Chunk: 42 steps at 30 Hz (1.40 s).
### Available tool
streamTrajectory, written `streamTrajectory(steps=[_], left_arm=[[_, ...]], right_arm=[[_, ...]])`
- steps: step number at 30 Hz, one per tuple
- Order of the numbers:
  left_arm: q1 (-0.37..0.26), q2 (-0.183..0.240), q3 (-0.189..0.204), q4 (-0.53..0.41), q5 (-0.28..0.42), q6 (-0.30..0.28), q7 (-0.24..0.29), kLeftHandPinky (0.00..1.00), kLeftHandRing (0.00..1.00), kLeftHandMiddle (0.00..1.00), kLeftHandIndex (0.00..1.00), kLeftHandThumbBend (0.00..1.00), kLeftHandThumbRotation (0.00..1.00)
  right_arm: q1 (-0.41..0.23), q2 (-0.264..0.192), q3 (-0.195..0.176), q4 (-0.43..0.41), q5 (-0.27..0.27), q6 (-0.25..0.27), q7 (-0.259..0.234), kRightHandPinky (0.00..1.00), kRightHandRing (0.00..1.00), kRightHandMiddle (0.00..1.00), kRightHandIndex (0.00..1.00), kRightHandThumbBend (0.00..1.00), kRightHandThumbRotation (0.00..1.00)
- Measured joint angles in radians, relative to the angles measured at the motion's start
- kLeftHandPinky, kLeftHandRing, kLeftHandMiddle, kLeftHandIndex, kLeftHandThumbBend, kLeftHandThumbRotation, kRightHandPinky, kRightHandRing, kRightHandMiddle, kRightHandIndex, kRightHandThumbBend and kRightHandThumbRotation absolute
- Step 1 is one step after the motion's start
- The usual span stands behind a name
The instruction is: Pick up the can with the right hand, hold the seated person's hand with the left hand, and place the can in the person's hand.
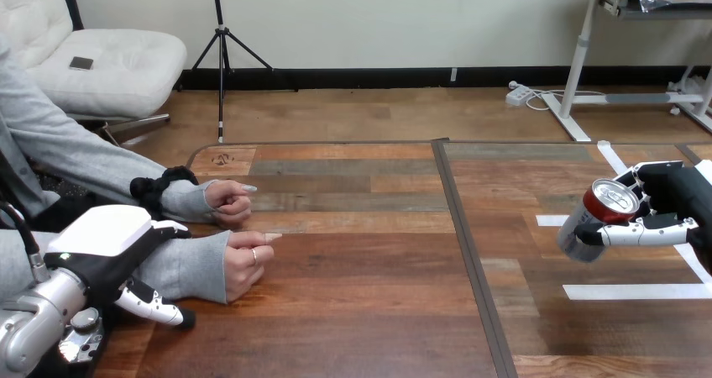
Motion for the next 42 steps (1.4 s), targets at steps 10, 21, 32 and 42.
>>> streamTrajectory(steps=[10,21,32,42], left_arm=[[-0.021,0.0,-0.009,-0.001,0.001,0.008,-0.006,0.71,0.77,0.8,0.8,1.0,0.17],[-0.051,0.0,-0.037,0.001,0.01,0.047,-0.008,0.72,0.77,0.8,0.79,1.0,0.14],[-0.065,0.0,-0.04,0.008,-0.023,0.078,-0.059,0.63,0.75,0.78,0.78,1.0,0.06],[-0.073,0.0,-0.039,0.018,-0.051,0.096,-0.092,0.57,0.7,0.74,0.75,1.0,0.01]], right_arm=[[0.0,0.0,0.0,0.0,0.007,0.0,0.0,0.31,0.33,0.39,0.41,0.84,0.0],[0.0,0.0,-0.001,0.0,0.014,0.0,0.0,0.3,0.32,0.39,0.41,0.83,0.0],[0.0,0.0,-0.002,0.0,0.015,0.0,0.001,0.28,0.32,0.39,0.42,0.83,0.0],[0.0,0.0,-0.002,0.0,0.014,0.0,-0.001,0.25,0.29,0.38,0.41,0.85,0.0]])
